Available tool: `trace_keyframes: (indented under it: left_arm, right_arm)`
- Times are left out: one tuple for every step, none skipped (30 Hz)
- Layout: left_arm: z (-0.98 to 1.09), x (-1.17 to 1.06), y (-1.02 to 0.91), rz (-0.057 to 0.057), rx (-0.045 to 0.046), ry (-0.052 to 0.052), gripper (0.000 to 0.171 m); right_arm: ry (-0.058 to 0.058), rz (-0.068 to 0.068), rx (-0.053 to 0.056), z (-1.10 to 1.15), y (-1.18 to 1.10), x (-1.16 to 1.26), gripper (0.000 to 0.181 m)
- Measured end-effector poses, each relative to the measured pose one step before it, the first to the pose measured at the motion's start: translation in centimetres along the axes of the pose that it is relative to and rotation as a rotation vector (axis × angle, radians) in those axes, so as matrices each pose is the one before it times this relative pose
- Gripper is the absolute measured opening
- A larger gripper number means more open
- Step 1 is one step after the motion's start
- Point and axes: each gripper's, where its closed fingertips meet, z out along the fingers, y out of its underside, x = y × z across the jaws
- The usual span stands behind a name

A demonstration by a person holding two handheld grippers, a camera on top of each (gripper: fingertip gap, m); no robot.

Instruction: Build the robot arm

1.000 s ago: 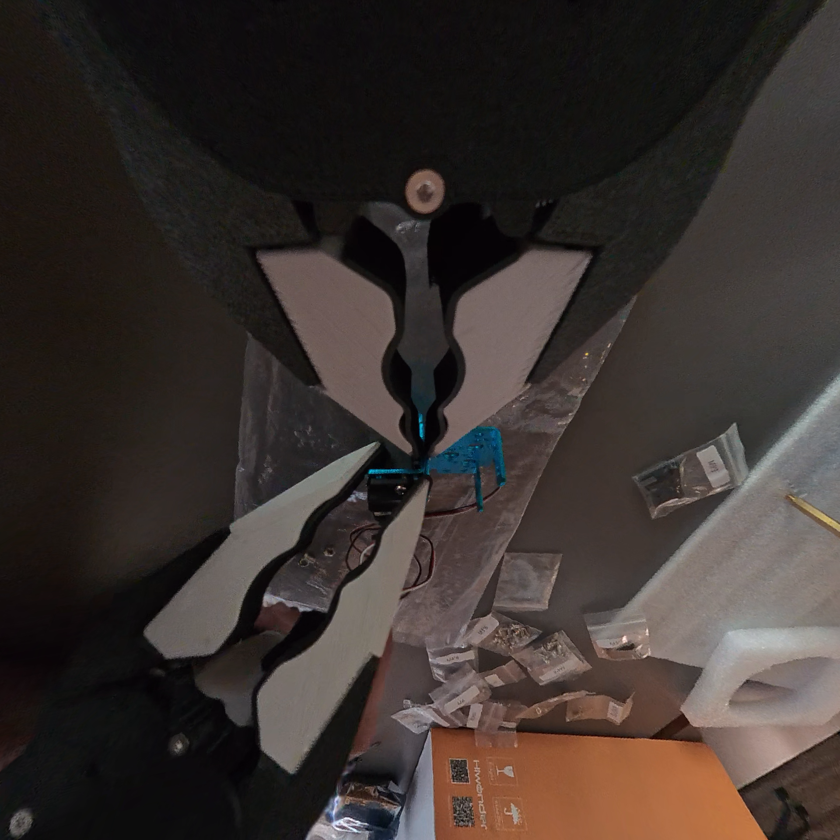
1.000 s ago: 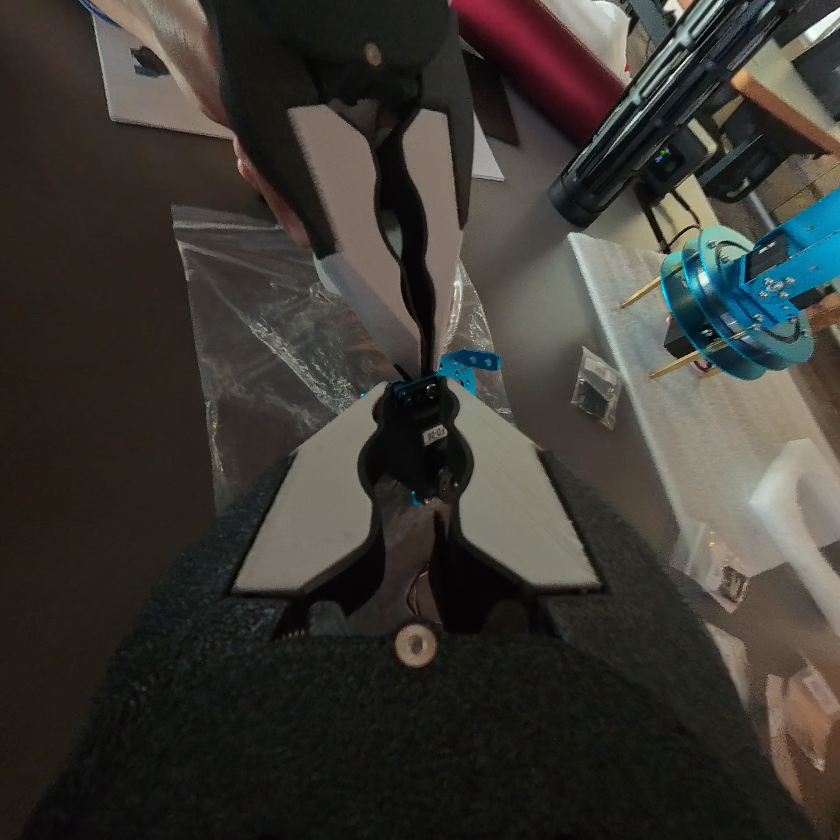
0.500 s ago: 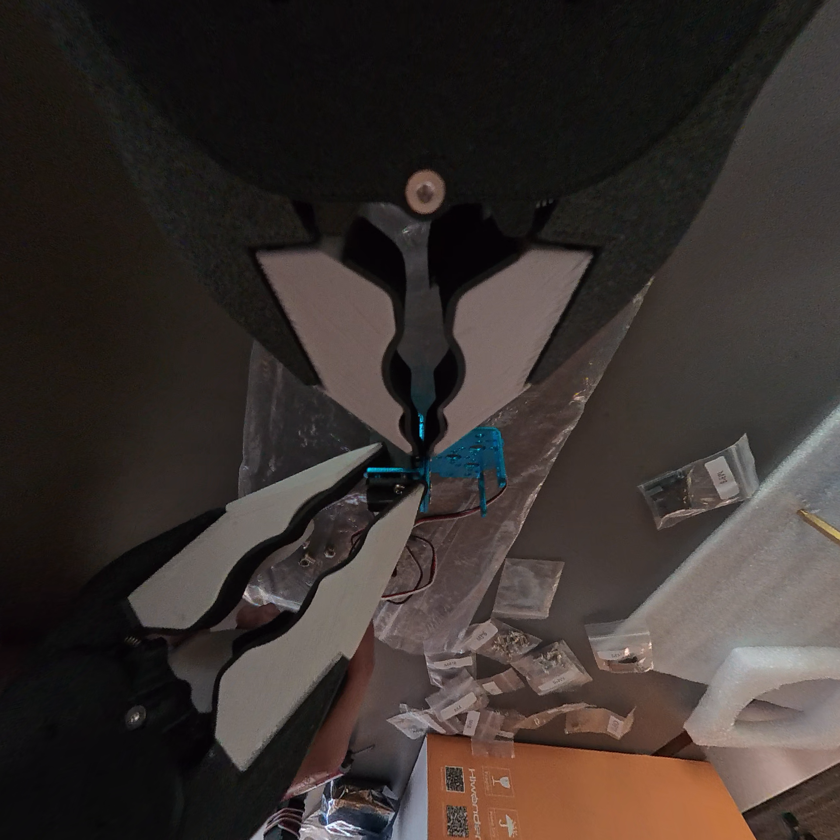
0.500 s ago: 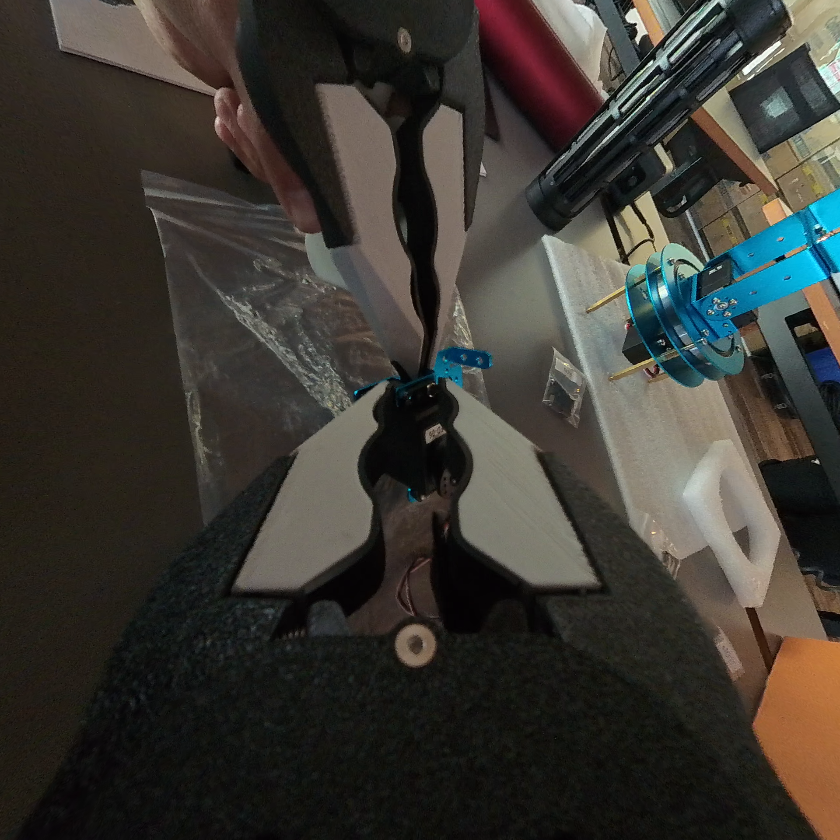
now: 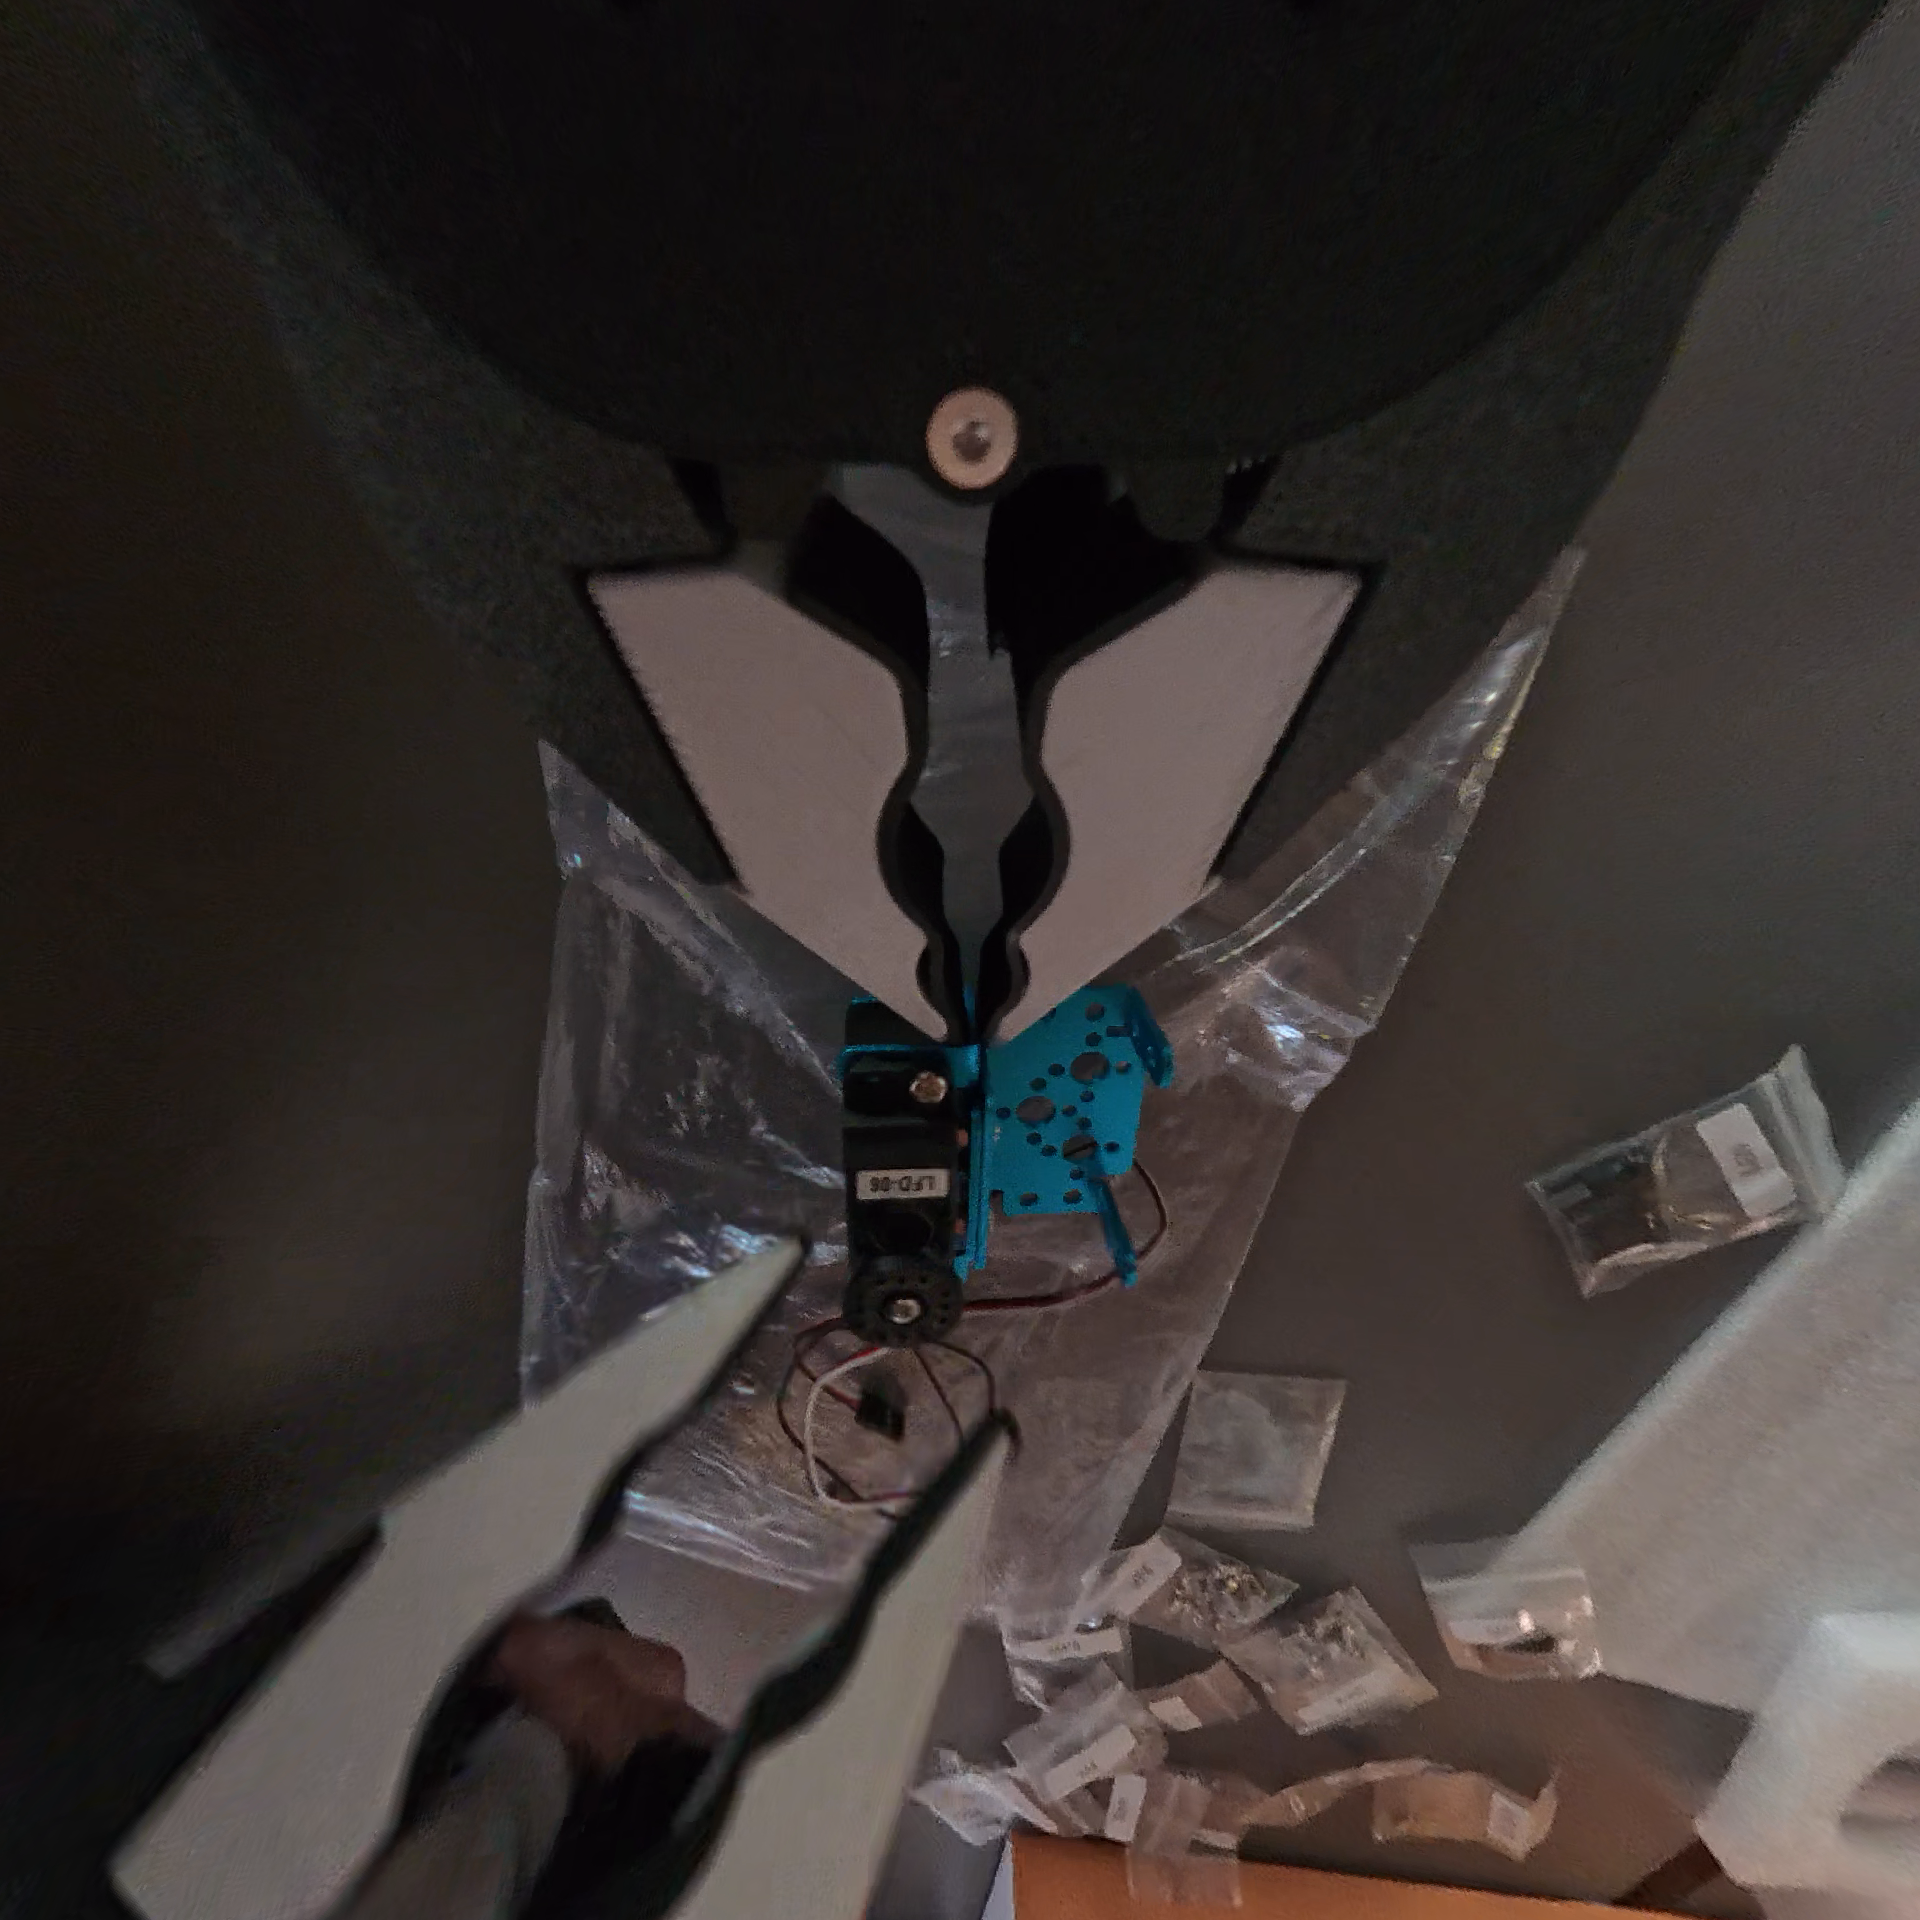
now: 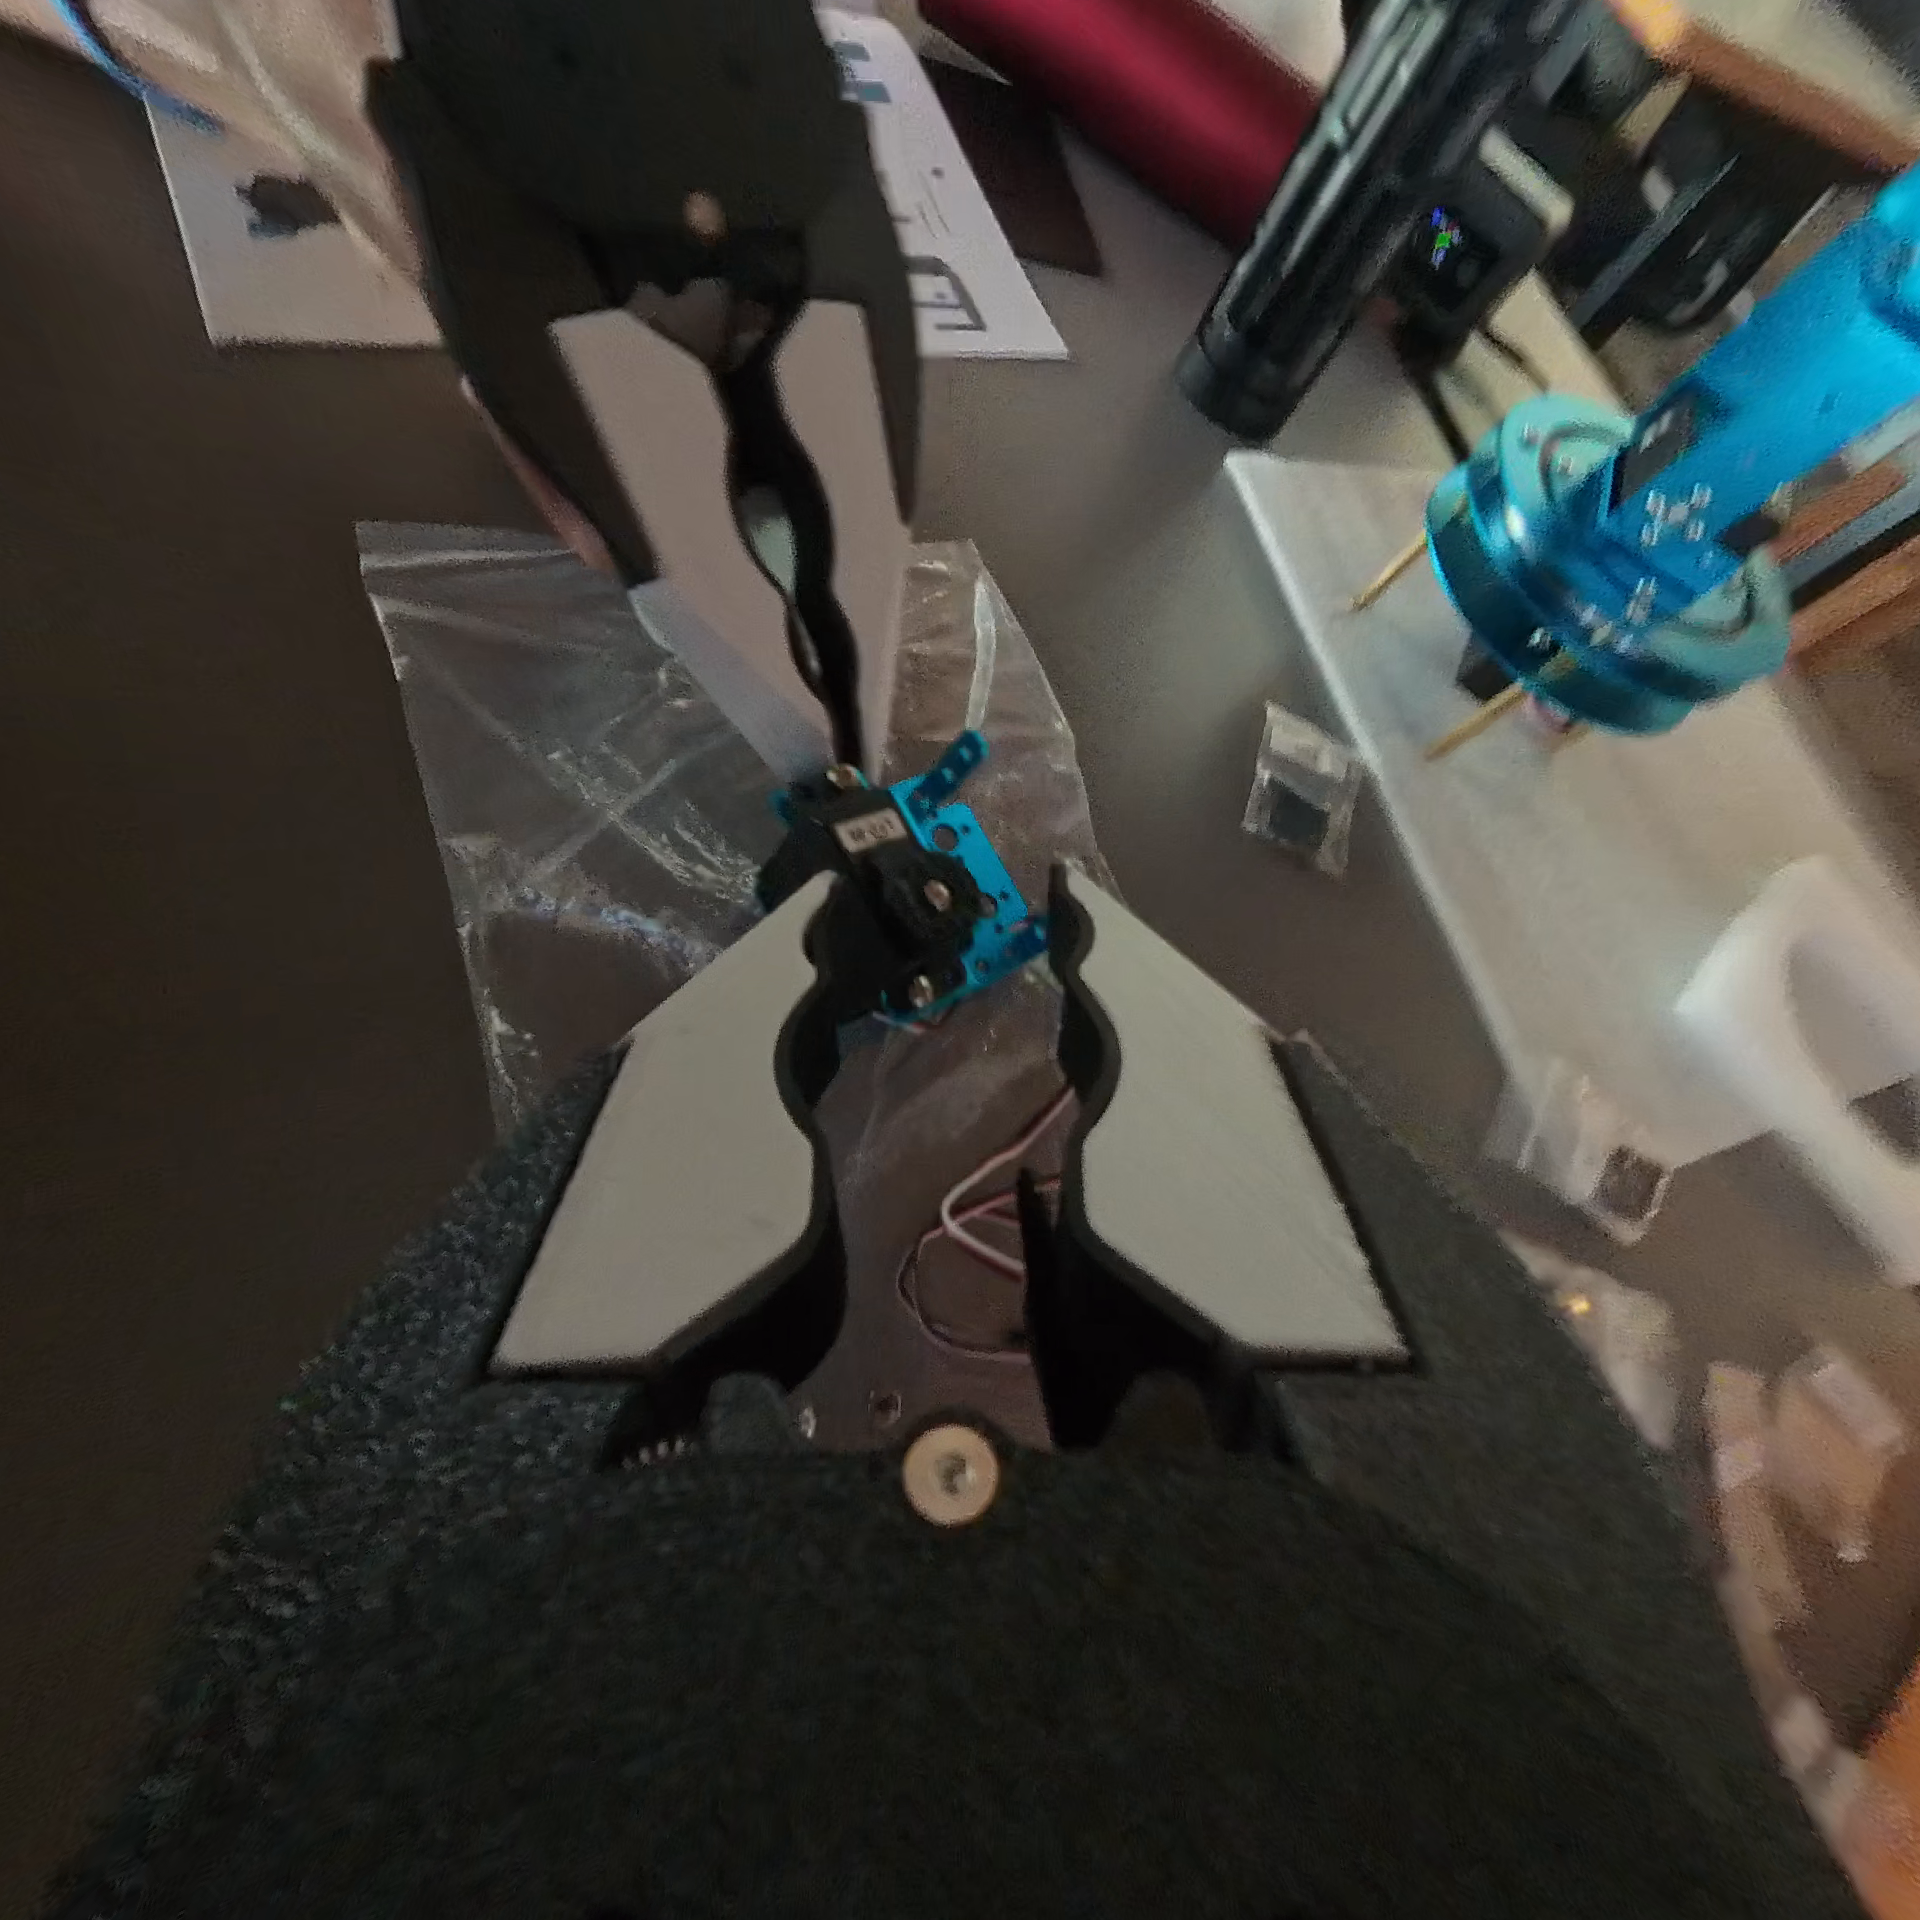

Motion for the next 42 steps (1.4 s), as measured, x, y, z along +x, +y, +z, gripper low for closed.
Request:
trace_keyframes:
  left_arm:
    - [0.016, -0.037, 0.2, -0.0054, -0.00918, 0.0005, 0.002]
    - [0.01, -0.077, 0.174, -0.0013, -0.00477, -0.0087, 0.002]
    - [0.007, -0.027, 0.211, 0.0021, -0.00684, -0.01, 0.003]
    - [-0.064, 0.027, 0.173, 0.0033, -0.00458, -0.0102, 0.005]
    - [-0.183, 0.075, 0.143, 0.0011, -0.00081, -0.0087, 0.012]
    - [-0.327, 0.073, 0.138, -0.0049, 0.00077, -0.0089, 0.016]
    - [-0.474, 0.082, 0.123, -0.011, 0.00382, -0.0101, 0.02]
    - [-0.655, 0.172, 0.106, -0.0181, 0.00565, -0.0092, 0.023]
    - [-0.795, 0.325, 0.138, -0.022, 0.00714, -0.0068, 0.025]
    - [-0.935, 0.399, 0.238, -0.0213, 0.00972, -0.0094, 0.026]
    - [-1.042, 0.329, 0.427, -0.0265, 0.00836, -0.0204, 0.026]
    - [-1.143, 0.14, 0.611, -0.0379, 0.0075, -0.0352, 0.026]
    - [-1.266, -0.126, 0.704, -0.0477, 0.01214, -0.0491, 0.026]
    - [-1.381, -0.397, 0.758, -0.0522, 0.01787, -0.0609, 0.026]
    - [-1.467, -0.661, 0.747, -0.0516, 0.02357, -0.0686, 0.026]
    - [-1.519, -0.864, 0.71, -0.0505, 0.02766, -0.0697, 0.026]
    - [-1.493, -0.97, 0.642, -0.0512, 0.02971, -0.0651, 0.026]
    - [-1.39, -0.953, 0.561, -0.0484, 0.03198, -0.0556, 0.026]
    - [-1.264, -0.955, 0.437, -0.0422, 0.03639, -0.0505, 0.026]
    - [-1.096, -1.066, 0.308, -0.0369, 0.04064, -0.0523, 0.026]
    - [-0.894, -1.085, 0.257, -0.0282, 0.03827, -0.0489, 0.026]
    - [-0.681, -1.041, 0.23, -0.0182, 0.0326, -0.043, 0.026]
    - [-0.452, -0.995, 0.172, -0.0119, 0.02871, -0.0403, 0.026]
    - [-0.266, -0.898, 0.146, -0.0085, 0.02052, -0.0353, 0.026]
    - [-0.165, -0.529, -0.014, -0.0138, 0.01584, -0.0142, 0.026]
    - [-0.143, -0.127, -0.283, -0.0237, 0.02264, 0.0124, 0.026]
    - [-0.079, -0.07, -0.365, -0.0261, 0.02388, 0.0158, 0.026]
    - [0.044, -0.175, -0.193, -0.018, 0.01059, 0.0065, 0.026]
    - [0.151, -0.16, 0.04, -0.0023, -0.00751, 0.0004, 0.026]
    - [0.19, -0.032, 0.197, 0.0108, -0.01965, 0.0004, 0.026]
    - [0.212, 0.194, 0.284, 0.0155, -0.02445, 0.0078, 0.026]
    - [0.17, 0.209, 0.249, 0.016, -0.02003, 0.0056, 0.027]
    - [0.085, 0.025, 0.105, 0.0137, -0.00849, -0.0068, 0.027]
    - [0.017, -0.04, 0.023, 0.0093, -0.00106, -0.0094, 0.027]
    - [0.009, 0.006, -0.007, 0.0048, 0.00079, -0.0038, 0.027]
    - [-0.029, 0.004, -0.018, 0.0, 0.00267, 0.0003, 0.027]
    - [-0.048, -0.05, -0.054, -0.0053, 0.00529, -0.0007, 0.027]
    - [-0.054, -0.097, -0.071, -0.008, 0.00643, -0.003, 0.027]
    - [-0.047, -0.096, -0.057, -0.0061, 0.00538, -0.0043, 0.027]
    - [-0.034, -0.066, -0.04, -0.0014, 0.00357, -0.0046, 0.027]
    - [-0.014, -0.02, -0.006, 0.0024, 0.00184, -0.004, 0.027]
    - [-0.001, -0.006, -0.003, 0.0029, 0.0003, -0.0034, 0.026]
  right_arm:
    - [-0.0273, 0.0639, 0.0095, -0.279, 0.282, 0.431, 0.038]
    - [-0.0329, 0.0631, 0.019, -0.227, 0.133, 0.211, 0.038]
    - [-0.0358, 0.0625, 0.0161, -0.146, 0.156, 0.049, 0.038]
    - [-0.0413, 0.0562, 0.0086, -0.047, 0.24, -0.103, 0.038]
    - [-0.0373, 0.0479, 0.0056, -0.004, 0.269, -0.136, 0.039]
    - [-0.0239, 0.0365, 0.0001, -0.025, 0.295, 0.001, 0.038]
    - [-0.0084, 0.0266, 0.0005, -0.119, 0.202, 0.158, 0.037]
    - [-0.0025, 0.0207, 0.0059, -0.2, 0.062, 0.159, 0.037]
    - [-0.0024, 0.0157, 0.0131, -0.238, -0.062, 0.098, 0.034]
    - [0.0001, 0.0135, 0.0198, -0.259, -0.173, 0.085, 0.033]
    - [-0.0019, 0.0099, 0.0168, -0.226, -0.206, 0.018, 0.033]
    - [-0.0018, 0.003, 0.0103, -0.178, -0.181, 0.0, 0.032]
    - [0.0063, -0.0041, 0.0106, -0.142, -0.206, 0.107, 0.031]
    - [0.0102, -0.0069, 0.0101, -0.098, -0.216, 0.129, 0.031]
    - [0.0075, -0.0073, 0.0058, -0.06, -0.136, 0.101, 0.03]
    - [0.007, -0.0048, 0.0011, 0.0, -0.032, 0.119, 0.029]
    - [0.0063, -0.0033, -0.0009, 0.052, 0.04, 0.113, 0.028]
    - [0.0064, -0.0042, -0.0044, 0.098, 0.097, 0.134, 0.028]
    - [0.0091, -0.0042, -0.0057, 0.133, 0.135, 0.179, 0.027]
    - [0.0094, -0.0024, -0.0063, 0.162, 0.146, 0.195, 0.027]
    - [0.0059, -0.0001, -0.0065, 0.154, 0.159, 0.148, 0.027]
    - [0.0023, 0.002, -0.0042, 0.156, 0.122, 0.089, 0.027]
    - [-0.0006, 0.0023, -0.0059, 0.136, 0.149, 0.045, 0.027]
    - [0.0013, 0.0016, -0.0063, 0.116, 0.142, 0.073, 0.027]
    - [0.0022, 0.0007, -0.0025, 0.061, 0.079, 0.059, 0.027]
    - [0.0012, 0.0018, 0.0006, 0.012, 0.03, 0.028, 0.027]
    - [-0.0015, 0.0018, 0.0004, -0.011, -0.009, -0.036, 0.027]
    - [-0.0019, -0.0003, 0.0017, -0.046, -0.033, -0.064, 0.026]
    - [0.0001, -0.0015, 0.0044, -0.059, -0.071, -0.061, 0.026]
    - [0.0006, -0.0023, 0.0042, -0.05, -0.073, -0.058, 0.025]
    - [0.0008, -0.0031, 0.0013, -0.023, -0.034, -0.063, 0.025]
    - [0.0009, -0.0039, -0.0027, 0.005, 0.038, -0.067, 0.025]
    - [0.0017, -0.0047, -0.0032, 0.02, 0.036, -0.059, 0.025]
    - [0.0015, -0.0051, -0.0007, 0.018, 0.002, -0.081, 0.025]
    - [-0.0009, -0.0042, -0.0002, 0.017, -0.014, -0.123, 0.025]
    - [-0.0015, -0.0038, -0.0022, 0.032, 0.007, -0.12, 0.025]
    - [0.0013, -0.0052, -0.0023, 0.03, -0.001, -0.091, 0.025]
    - [0.0018, -0.0069, -0.0007, 0.003, -0.035, -0.097, 0.025]
    - [0.0008, -0.0075, -0.0016, -0.002, -0.024, -0.117, 0.025]
    - [0.0025, -0.0075, -0.0029, 0.004, -0.017, -0.08, 0.025]
    - [0.0032, -0.0075, -0.0022, -0.01, -0.018, -0.064, 0.025]
    - [0.0031, -0.0066, -0.0002, -0.036, -0.05, -0.046, 0.025]
